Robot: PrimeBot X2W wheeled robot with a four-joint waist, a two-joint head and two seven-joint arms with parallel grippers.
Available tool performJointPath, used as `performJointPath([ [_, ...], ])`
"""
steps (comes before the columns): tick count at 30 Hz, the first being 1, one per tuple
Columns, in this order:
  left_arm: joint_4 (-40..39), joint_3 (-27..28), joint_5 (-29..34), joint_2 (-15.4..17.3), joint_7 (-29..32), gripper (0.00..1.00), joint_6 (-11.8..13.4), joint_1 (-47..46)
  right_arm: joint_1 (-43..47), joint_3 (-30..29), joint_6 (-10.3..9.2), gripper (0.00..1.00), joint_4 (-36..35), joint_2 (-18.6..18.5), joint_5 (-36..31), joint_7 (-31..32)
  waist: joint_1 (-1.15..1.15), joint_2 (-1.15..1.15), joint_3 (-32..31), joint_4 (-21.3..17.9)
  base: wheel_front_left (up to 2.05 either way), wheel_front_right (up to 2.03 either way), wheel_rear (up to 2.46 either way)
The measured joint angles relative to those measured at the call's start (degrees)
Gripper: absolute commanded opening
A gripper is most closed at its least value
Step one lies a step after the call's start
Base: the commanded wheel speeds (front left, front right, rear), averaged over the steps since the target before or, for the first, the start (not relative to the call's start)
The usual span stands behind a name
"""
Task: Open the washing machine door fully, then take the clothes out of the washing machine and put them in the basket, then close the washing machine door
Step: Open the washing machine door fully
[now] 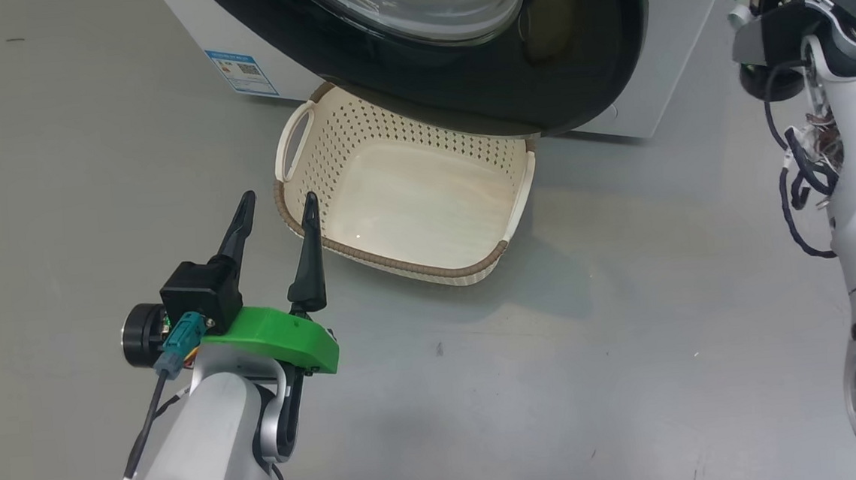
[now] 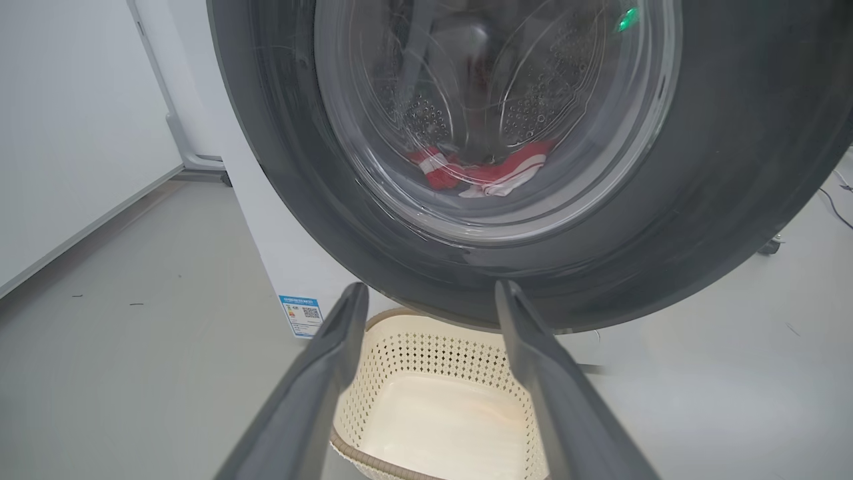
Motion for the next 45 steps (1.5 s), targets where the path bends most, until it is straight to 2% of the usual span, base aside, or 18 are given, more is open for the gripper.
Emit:
performJointPath([
  [2,0.12,0.41,0.05,0.00,0.00,1.00,0.01,0.28,0.80,1.53,2.07,0.00,-0.66,-1.67,-3.23,-1.87,0.00,0.00,-0.63,-0.14,0.00,0.00,0.00],
  [4,0.42,0.67,0.42,0.00,0.00,1.00,0.01,0.75,1.44,2.71,3.00,0.00,-1.54,-3.01,-6.05,-3.86,0.00,0.00,-1.35,-0.32,0.00,0.00,0.00],
  [8,0.91,1.03,0.67,0.00,0.00,1.00,0.01,1.51,2.74,5.42,3.48,0.00,-3.19,-4.66,-10.76,-7.00,0.00,0.00,-2.62,-0.64,0.00,0.00,0.00],
  [10,1.24,1.58,0.93,0.03,0.00,1.00,0.02,2.31,4.86,9.39,3.74,0.00,-5.22,-7.02,-17.74,-11.20,0.00,0.00,-4.06,-1.06,0.00,0.00,0.00],
  [14,1.67,2.23,1.32,0.09,0.00,1.00,0.05,3.75,9.12,13.43,3.72,0.00,-7.71,-8.11,-23.63,-16.19,0.00,0.00,-6.15,-1.77,0.00,0.00,0.00],
  [22,1.89,3.38,1.45,0.96,0.00,1.00,0.16,6.67,17.61,19.09,3.63,0.00,-12.78,-7.65,-28.64,-23.85,0.00,0.00,-9.97,-4.03,0.00,0.00,0.00],
  [29,1.40,4.48,2.40,1.47,0.00,1.00,0.18,8.03,23.85,21.76,3.63,0.00,-15.83,-11.66,-37.20,-32.45,0.00,0.01,-12.08,-6.76,0.00,0.00,0.00],
  [34,0.69,5.68,2.75,1.88,0.00,1.00,0.25,8.59,27.46,22.99,3.63,0.00,-17.33,-12.06,-40.84,-36.63,0.00,0.00,-12.78,-8.53,0.00,0.00,0.00],
  [37,0.35,6.28,2.92,2.21,0.00,1.00,0.25,8.81,29.64,23.20,3.24,0.00,-18.02,-12.02,-41.85,-38.73,0.00,0.00,-12.92,-9.49,0.00,0.00,0.00],
  [42,-0.03,6.25,3.35,2.16,0.00,1.00,0.25,8.82,34.31,22.63,0.81,0.00,-18.84,-12.00,-42.01,-41.74,0.00,0.00,-13.22,-10.37,0.00,0.00,0.00],
  [43,-0.12,6.28,3.35,2.16,0.00,1.00,0.25,8.83,35.22,22.69,0.41,0.28,-18.98,-12.00,-42.45,-42.18,0.00,0.00,-13.27,-10.45,0.00,0.00,0.00],
  [44,-0.23,6.34,3.36,2.16,0.00,1.00,0.25,8.86,36.06,22.65,0.15,0.85,-19.14,-11.92,-42.86,-42.77,0.00,0.00,-13.32,-10.53,0.00,0.00,0.00],
  [45,-0.43,6.55,3.46,2.18,0.00,1.00,0.25,9.01,36.73,22.53,-0.35,1.00,-19.30,-11.63,-42.86,-43.30,0.00,0.00,-13.36,-10.63,0.00,0.00,0.00],
])
